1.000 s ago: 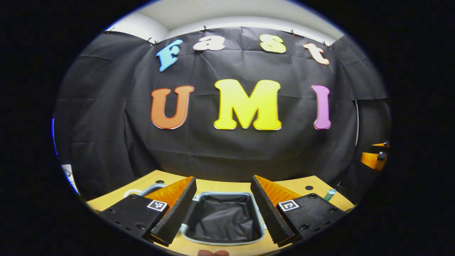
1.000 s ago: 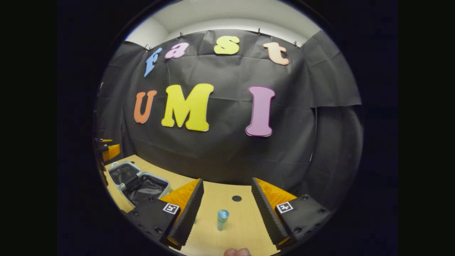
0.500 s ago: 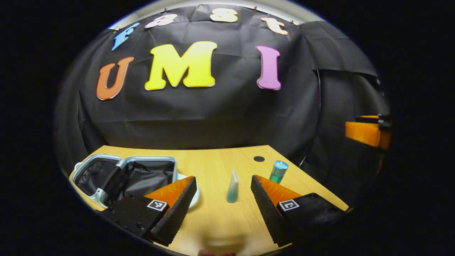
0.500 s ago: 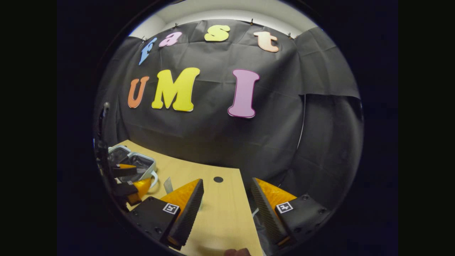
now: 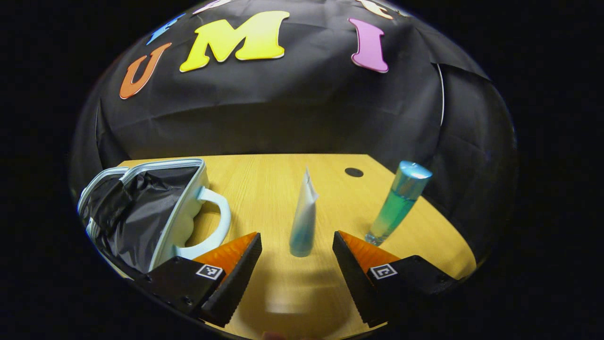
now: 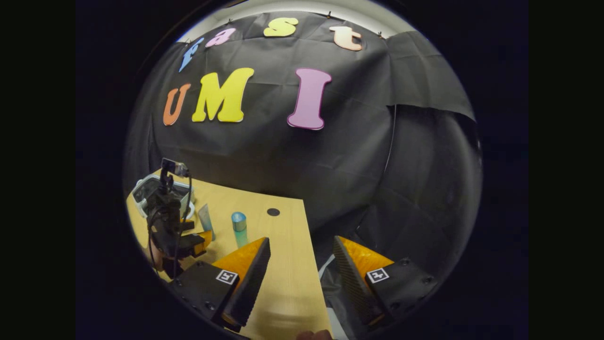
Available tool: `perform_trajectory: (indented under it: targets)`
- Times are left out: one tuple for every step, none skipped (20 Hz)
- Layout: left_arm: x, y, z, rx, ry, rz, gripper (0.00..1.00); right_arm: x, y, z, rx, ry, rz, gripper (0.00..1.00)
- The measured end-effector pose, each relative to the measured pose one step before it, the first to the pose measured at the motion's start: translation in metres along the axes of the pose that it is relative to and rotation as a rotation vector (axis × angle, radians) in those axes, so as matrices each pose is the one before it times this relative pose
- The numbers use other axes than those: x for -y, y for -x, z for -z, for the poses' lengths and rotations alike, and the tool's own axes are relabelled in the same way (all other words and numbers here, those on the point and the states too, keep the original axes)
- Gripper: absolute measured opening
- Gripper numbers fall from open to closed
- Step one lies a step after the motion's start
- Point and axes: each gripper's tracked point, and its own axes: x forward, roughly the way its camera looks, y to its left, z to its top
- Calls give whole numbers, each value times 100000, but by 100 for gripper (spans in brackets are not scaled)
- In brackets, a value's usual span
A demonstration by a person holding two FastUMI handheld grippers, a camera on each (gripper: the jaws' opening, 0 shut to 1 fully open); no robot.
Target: First open the suitcase, pack the skin care products into it, and then close the suitcase.
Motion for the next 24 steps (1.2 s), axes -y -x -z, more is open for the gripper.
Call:
perform_trajectory:
  targets:
    - [-22,-608,250,-1422,-1229,111,96,39,-30,6,-440,-413,-152,80]
    - [-56,-540,-7,-806,-410,68,96,-99,-122,87,-314,-266,-268,80]
    - [13,-676,104,-580,-231,110,94,-57,-195,18,-205,238,-242,80]
    - [-92,-249,-80,-206,-297,-350,92,-34,-199,190,-216,115,-287,80]
    - [70,-419,-173,-108,22,355,94,9,-213,-17,-203,-221,-186,80]
    - [256,-434,160,-909,131,736,84,8,-271,61,-324,-559,-11,80]
    - [110,-278,291,-1634,-132,435,78,-52,-256,106,-455,-438,-100,80]
    - [49,-339,411,-1718,-296,335,76,-67,-89,156,-438,-117,79,80]
    - [-74,-208,335,-1679,-596,-439,69,-73,-234,-13,-56,97,39,80]
    - [159,51,295,-1245,-266,649,71,-144,-199,162,-58,488,24,80]
    - [-54,-223,39,94,-447,-182,51,-90,-195,309,-59,1001,-82,80]
    - [245,30,36,-568,-48,1788,43,-270,-242,677,-1014,1459,-441,80]
    - [45,43,-12,-344,316,1078,41,-443,-301,867,-2196,1271,-1147,80]
    - [-82,276,116,-559,521,1474,48,-442,-403,852,-2236,323,-1489,80]
    - [88,497,-58,-30,839,1492,39,-640,-272,697,-1908,-120,-1585,81]
    - [-3,598,-248,480,1001,1286,39,-592,-135,637,-1106,-453,-1514,81]
    - [-91,900,-359,603,732,858,46,-663,-156,343,-657,-578,-1440,80]
    - [-43,1165,-418,742,753,655,38,-690,-170,262,334,-500,-1410,80]
    - [-186,1391,-493,634,429,456,37,-888,-345,127,256,58,-1823,81]
    - [-284,1486,-352,313,218,231,37,-862,-684,176,-19,270,-1569,81]
    - [-333,1643,-390,308,193,255,37,-879,-708,-16,370,-260,-1852,80]
    - [-469,1698,-195,112,-359,-517,37,-1037,-829,87,79,-729,-2541,80]
    - [-682,1717,-149,-130,-248,-1351,37,-1074,-1170,45,210,-663,-2241,81]
    - [-661,1653,-37,-82,159,-1456,37,-905,-1384,35,-75,-502,-1670,81]
